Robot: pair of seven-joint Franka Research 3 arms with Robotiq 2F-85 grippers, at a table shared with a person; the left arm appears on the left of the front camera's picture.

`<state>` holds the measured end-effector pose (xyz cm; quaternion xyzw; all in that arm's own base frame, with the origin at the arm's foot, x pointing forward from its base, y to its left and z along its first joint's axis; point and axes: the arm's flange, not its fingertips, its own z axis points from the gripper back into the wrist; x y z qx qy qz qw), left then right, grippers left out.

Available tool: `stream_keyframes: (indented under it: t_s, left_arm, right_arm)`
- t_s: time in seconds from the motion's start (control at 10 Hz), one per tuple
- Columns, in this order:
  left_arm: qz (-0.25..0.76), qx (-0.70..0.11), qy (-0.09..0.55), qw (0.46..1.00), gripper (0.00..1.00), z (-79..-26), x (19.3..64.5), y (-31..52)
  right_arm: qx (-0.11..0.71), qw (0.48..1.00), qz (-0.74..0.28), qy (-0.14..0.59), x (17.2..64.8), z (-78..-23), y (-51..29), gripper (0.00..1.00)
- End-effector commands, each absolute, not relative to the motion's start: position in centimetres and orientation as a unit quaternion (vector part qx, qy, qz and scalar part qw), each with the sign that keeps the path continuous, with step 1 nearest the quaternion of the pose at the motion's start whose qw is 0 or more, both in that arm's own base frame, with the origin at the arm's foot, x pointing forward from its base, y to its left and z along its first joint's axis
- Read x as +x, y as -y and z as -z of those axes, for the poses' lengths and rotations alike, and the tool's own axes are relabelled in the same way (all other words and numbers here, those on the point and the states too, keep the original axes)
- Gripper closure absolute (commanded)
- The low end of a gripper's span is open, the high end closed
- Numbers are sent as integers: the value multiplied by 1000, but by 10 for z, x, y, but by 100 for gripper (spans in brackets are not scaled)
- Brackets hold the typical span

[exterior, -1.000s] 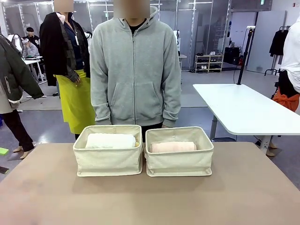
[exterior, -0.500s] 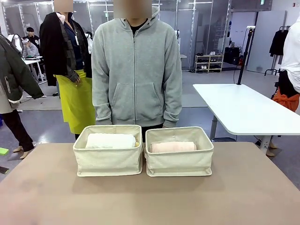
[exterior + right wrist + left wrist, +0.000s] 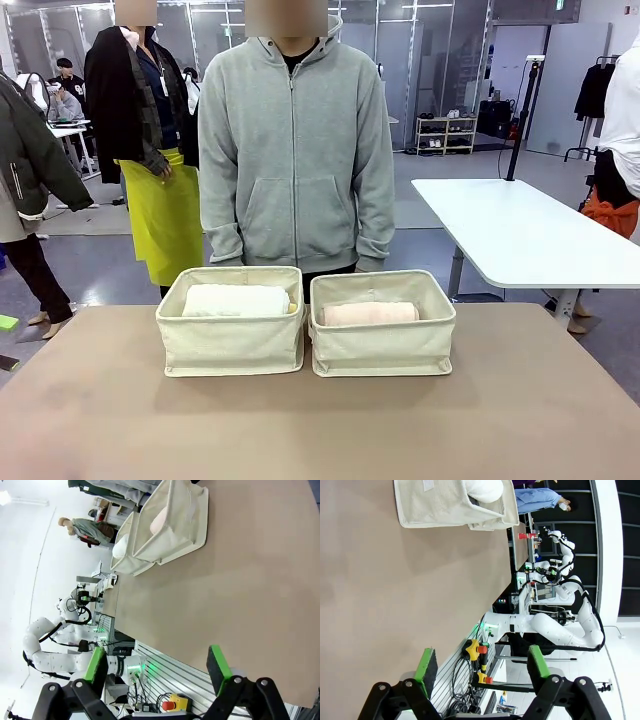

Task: Divide the towels into two baskets.
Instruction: Pick up one hotel-folded towel from the bottom of the table and place it in the Fabric basket indicated by the person.

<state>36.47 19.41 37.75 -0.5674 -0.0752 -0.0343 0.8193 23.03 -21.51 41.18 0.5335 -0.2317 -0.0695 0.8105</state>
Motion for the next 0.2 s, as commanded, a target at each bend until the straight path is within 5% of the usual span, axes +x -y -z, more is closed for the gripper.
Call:
stream_keyframes:
  t_s: [0.0, 0.1]
  left_arm:
    - [33, -573, 84, 815, 8, -380, 362, -193]
    - [33, -573, 84, 815, 8, -380, 362, -193]
  right_arm:
    - [535, 808, 67, 238, 232, -413, 215, 0]
    - [535, 808, 67, 238, 232, -413, 215, 0]
